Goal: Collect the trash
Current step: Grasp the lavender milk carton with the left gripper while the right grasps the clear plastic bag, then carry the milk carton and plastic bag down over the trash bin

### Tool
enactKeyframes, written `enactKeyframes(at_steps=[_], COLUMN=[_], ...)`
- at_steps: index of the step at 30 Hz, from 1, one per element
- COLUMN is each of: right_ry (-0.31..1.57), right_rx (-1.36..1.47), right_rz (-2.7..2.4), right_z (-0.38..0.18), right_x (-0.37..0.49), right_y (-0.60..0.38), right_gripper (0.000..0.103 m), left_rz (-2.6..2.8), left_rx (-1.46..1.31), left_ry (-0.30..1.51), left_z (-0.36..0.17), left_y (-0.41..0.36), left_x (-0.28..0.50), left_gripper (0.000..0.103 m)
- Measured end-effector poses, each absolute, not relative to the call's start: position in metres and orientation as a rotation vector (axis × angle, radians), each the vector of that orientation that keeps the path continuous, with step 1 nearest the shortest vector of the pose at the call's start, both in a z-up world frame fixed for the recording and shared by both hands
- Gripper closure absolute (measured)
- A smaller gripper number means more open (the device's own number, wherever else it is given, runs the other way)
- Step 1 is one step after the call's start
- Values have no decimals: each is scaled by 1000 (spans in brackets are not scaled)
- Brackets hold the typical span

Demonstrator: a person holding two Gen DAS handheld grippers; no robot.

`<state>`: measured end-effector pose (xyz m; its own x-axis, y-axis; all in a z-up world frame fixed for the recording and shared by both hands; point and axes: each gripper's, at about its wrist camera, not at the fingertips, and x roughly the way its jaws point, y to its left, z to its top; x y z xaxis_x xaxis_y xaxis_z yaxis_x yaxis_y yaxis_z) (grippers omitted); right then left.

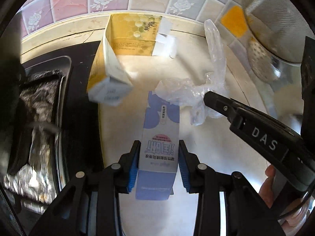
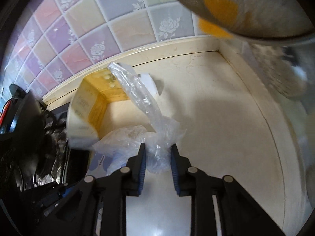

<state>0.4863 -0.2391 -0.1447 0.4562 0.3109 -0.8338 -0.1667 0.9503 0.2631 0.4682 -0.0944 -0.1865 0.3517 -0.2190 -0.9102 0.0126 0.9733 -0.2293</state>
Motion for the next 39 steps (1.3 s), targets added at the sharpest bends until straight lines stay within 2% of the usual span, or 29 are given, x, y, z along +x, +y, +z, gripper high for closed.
enactKeyframes(at_steps=[22,31,39], right_ry=[944,977,1073], right_rx=[249,302,355], right_rz=[175,-1,-112], right_z=[-66,-85,-130], right_x=[247,133,58], right_y=[-272,-257,-247], right_gripper=[81,81,81], left_rz=[-405,-602,-715], left_rx=[2,142,222], left_ry=[1135,1196,1276], left_z=[-105,-120,-157], left_y=[-95,-72,-55], left_x=[259,167,114], left_gripper=[68,68,68])
